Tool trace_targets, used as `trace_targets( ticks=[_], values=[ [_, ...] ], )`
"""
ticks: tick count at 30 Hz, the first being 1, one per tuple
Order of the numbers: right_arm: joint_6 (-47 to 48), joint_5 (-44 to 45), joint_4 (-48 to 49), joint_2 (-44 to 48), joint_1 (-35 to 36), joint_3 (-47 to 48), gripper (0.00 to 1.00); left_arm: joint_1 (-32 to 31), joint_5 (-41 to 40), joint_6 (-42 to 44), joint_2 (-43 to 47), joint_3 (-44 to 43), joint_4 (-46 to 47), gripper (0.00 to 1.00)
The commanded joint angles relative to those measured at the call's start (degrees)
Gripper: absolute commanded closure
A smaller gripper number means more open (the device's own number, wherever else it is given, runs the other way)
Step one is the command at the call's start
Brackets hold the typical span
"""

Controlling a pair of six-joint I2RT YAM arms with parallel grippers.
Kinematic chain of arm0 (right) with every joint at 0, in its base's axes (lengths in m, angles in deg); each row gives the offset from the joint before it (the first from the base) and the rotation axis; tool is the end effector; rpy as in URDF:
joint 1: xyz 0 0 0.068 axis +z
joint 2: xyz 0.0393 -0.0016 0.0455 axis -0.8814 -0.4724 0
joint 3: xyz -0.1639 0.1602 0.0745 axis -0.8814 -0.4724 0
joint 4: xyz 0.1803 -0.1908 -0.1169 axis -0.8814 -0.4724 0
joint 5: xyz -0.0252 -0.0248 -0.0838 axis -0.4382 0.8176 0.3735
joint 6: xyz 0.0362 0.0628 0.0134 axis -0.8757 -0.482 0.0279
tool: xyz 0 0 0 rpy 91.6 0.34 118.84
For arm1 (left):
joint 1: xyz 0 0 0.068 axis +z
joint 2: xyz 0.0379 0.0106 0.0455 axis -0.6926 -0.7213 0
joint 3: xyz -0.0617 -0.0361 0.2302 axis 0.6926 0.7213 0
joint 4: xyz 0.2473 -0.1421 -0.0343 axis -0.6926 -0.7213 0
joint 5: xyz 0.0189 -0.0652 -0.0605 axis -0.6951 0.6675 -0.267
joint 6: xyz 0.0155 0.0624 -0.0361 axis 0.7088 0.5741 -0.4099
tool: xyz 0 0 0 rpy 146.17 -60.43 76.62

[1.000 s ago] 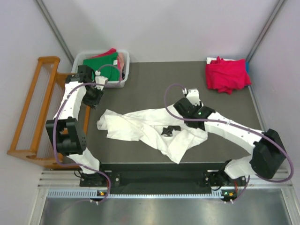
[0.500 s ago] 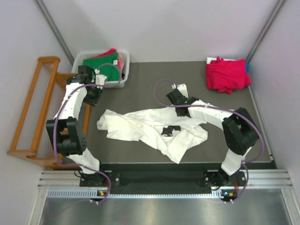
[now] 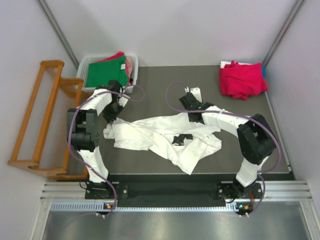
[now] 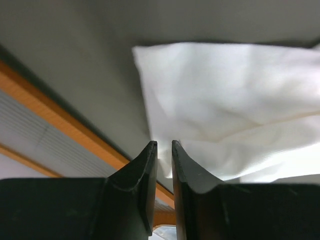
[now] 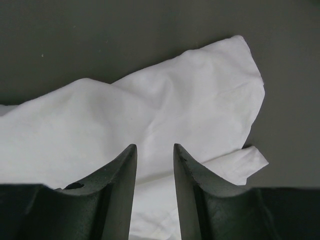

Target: Fold and stack the t-shirts

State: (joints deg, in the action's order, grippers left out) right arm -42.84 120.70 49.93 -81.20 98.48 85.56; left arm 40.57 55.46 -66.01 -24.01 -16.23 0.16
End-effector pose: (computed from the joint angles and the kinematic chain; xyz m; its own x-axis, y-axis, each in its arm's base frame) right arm 0.3319 0.2059 0.1372 -0.7306 -0.1744 -0.6602 -0.0186 0.9716 -0.2361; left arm 0.3838 -0.0119 0.1267 -0.8935 0.4449 -0.0614 0.4253 0.8821 0.2024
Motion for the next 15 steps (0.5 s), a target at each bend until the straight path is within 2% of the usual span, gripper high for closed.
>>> trace_targets(
  ticks=[1,8,15],
  values=[
    [-0.2,-1.1,3.3,0.9,-0.6,-0.2,0.65,-1.9,0.3,-0.5,2.4,-0.2,0.9,0.79],
    [0.6,-1.1,3.9,0.7,-1.2,-1.3,0.66,-2.0,6.4,1.4,8.8,0.5,-3.0,0.8],
    [0.7,-1.0,4.0,2.6,-2.4,-2.0,0.67,-2.0,16.1,10.9,17.2,5.7,-10.2,0.8]
  ],
)
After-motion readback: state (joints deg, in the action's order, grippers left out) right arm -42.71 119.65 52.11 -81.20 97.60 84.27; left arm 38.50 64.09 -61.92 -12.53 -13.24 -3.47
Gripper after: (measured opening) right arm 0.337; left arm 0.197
